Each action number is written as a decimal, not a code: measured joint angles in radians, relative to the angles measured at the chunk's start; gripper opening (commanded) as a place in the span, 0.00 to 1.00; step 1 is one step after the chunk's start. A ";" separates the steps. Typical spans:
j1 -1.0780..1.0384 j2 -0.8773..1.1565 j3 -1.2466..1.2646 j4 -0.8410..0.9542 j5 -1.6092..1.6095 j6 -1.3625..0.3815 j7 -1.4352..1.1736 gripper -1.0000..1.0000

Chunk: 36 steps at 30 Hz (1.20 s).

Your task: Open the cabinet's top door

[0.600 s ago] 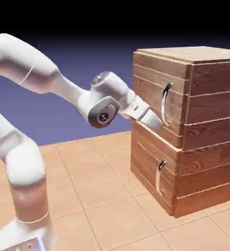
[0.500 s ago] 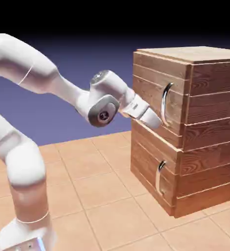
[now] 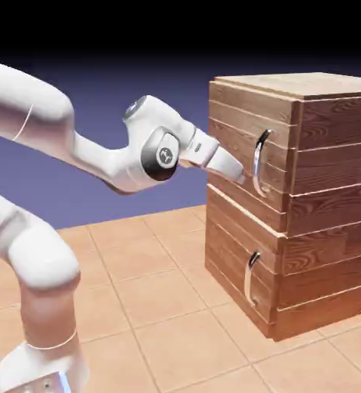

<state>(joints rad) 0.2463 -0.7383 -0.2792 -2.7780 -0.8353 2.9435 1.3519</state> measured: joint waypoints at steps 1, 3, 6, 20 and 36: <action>0.012 -0.009 -0.015 0.002 -0.043 -0.005 0.032 0.50; 0.037 -0.026 -0.044 0.005 -0.130 -0.015 0.095 0.50; 0.073 -0.053 -0.087 0.010 -0.261 -0.029 0.191 0.50; 0.244 -0.175 -0.291 0.033 -0.870 -0.097 0.636 0.50; 0.439 -0.315 -0.523 0.060 -1.566 -0.175 1.145 0.50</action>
<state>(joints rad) 0.6855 -1.0537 -0.8025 -2.7180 -2.4009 2.7681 2.4969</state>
